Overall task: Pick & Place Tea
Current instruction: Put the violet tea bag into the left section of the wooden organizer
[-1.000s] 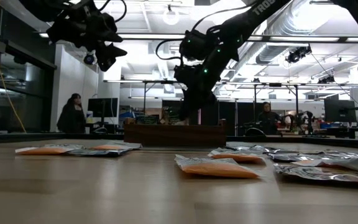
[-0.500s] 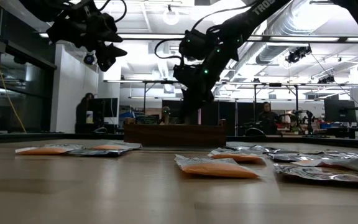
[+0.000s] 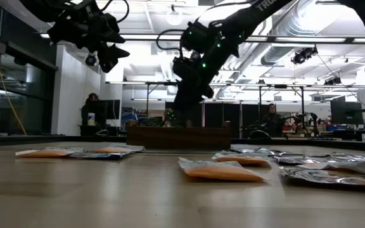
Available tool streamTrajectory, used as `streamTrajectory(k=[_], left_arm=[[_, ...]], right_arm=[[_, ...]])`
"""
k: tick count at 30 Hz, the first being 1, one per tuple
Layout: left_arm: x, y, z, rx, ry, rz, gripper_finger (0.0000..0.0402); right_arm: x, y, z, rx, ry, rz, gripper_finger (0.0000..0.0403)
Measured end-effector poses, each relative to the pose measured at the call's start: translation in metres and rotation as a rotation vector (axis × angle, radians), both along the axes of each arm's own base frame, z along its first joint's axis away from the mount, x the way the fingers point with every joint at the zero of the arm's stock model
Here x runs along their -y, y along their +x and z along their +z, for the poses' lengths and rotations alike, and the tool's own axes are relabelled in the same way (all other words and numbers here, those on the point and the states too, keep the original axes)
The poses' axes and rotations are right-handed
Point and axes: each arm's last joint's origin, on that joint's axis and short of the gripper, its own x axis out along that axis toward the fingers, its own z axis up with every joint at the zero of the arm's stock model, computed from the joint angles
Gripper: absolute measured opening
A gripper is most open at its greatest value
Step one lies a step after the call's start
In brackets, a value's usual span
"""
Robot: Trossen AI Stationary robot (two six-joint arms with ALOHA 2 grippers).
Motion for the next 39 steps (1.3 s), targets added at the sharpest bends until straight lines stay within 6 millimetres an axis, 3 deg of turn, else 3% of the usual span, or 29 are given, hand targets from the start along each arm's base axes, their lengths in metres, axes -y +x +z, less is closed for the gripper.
streamTrajectory(k=[7, 12, 18, 22, 26, 31, 39], left_arm=[[0.0, 0.0, 0.0, -0.001, 0.001, 0.002, 0.0176], [-0.001, 0.0, 0.0, -0.011, 0.01, 0.022, 0.0176], [0.002, 0.002, -0.002, -0.029, 0.003, 0.014, 0.0176], [0.015, 0.019, -0.007, -0.067, 0.045, -0.034, 0.0176], [0.033, 0.04, -0.016, -0.124, 0.108, -0.073, 0.0165], [0.052, 0.071, -0.027, -0.136, 0.121, -0.108, 0.0116], [0.065, 0.113, -0.045, -0.101, 0.04, -0.083, 0.0008]], right_arm=[[0.002, 0.005, 0.021, 0.003, -0.025, 0.016, 0.0216], [0.0, 0.002, 0.028, -0.028, 0.066, -0.054, 0.0216], [-0.008, -0.01, 0.036, -0.171, 0.28, -0.192, 0.021], [-0.022, -0.022, 0.039, -0.278, 0.278, -0.206, 0.0197], [-0.035, -0.04, 0.05, -0.284, 0.246, -0.238, 0.0184], [-0.052, -0.076, 0.054, -0.201, 0.268, -0.349, 0.017], [-0.083, -0.131, 0.028, 0.001, 0.393, -0.453, 0.0154]])
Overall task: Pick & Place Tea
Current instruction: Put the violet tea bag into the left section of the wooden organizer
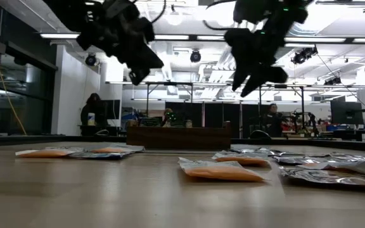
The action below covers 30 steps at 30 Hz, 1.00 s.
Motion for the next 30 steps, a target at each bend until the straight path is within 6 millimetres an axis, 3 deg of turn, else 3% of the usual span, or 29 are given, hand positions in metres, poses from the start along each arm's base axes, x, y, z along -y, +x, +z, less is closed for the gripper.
streamTrajectory(k=[6, 19, 26, 30], left_arm=[[0.011, 0.034, -0.014, -0.058, 0.017, 0.026, 0.0003], [0.041, 0.121, -0.024, -0.132, 0.135, 0.082, 0.0], [0.061, 0.152, -0.052, -0.263, 0.14, 0.069, 0.0], [0.062, 0.157, -0.065, -0.318, 0.125, 0.084, 0.0]], right_arm=[[-0.012, -0.02, -0.021, 0.055, 0.032, -0.013, 0.0139], [-0.018, -0.034, -0.047, 0.005, 0.121, -0.065, 0.0138], [-0.021, -0.044, -0.065, -0.039, 0.187, -0.111, 0.0138], [-0.023, -0.05, -0.074, -0.051, 0.218, -0.153, 0.0138]])
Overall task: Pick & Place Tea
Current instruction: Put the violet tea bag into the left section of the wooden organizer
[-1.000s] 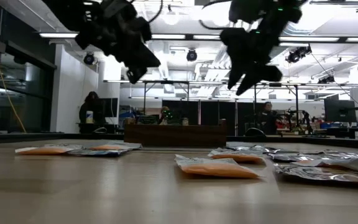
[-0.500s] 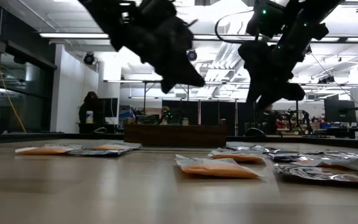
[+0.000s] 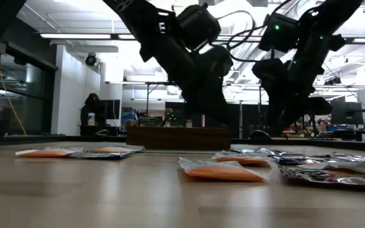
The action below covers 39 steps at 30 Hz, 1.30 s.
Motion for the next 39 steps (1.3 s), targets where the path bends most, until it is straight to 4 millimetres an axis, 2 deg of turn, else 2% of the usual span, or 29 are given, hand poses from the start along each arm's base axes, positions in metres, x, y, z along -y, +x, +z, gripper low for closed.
streamTrajectory(k=[4, 13, 18, 22, 34, 39], left_arm=[[-0.002, 0.0, -0.004, -0.017, -0.002, 0.027, 0.0], [0.0, 0.005, 0.001, 0.063, 0.031, 0.013, 0.0], [0.001, 0.011, -0.032, -0.027, 0.019, 0.004, 0.0], [0.001, 0.018, -0.041, -0.042, 0.004, -0.007, 0.0], [0.0, 0.018, -0.043, -0.054, 0.04, -0.009, 0.0], [0.0, 0.018, -0.048, -0.07, 0.028, -0.012, 0.0]], right_arm=[[-0.004, 0.0, -0.006, 0.038, 0.027, -0.012, 0.0138], [-0.01, 0.001, -0.007, 0.058, 0.038, -0.057, 0.0138], [-0.01, 0.0, -0.007, 0.055, 0.049, -0.088, 0.0138], [-0.01, 0.001, -0.007, 0.061, 0.071, -0.105, 0.0138], [-0.03, 0.003, -0.007, 0.059, 0.148, -0.096, 0.0138], [-0.033, 0.003, -0.007, 0.061, 0.141, -0.115, 0.014]])
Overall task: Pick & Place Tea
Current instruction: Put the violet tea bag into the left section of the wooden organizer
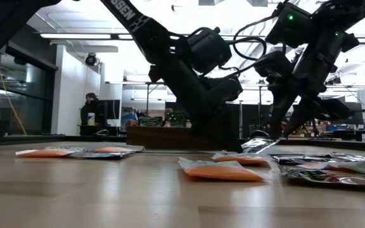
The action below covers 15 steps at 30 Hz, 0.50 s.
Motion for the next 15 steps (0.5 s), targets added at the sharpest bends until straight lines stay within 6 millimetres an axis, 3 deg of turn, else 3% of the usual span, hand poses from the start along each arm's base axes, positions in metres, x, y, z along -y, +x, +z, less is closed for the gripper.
streamTrajectory(k=[15], left_arm=[[-0.0001, -0.0004, -0.002, -0.006, 0.002, 0.003, 0.0]], right_arm=[[0.0088, 0.0093, -0.0086, 0.022, -0.065, 0.102, 0.0193]])
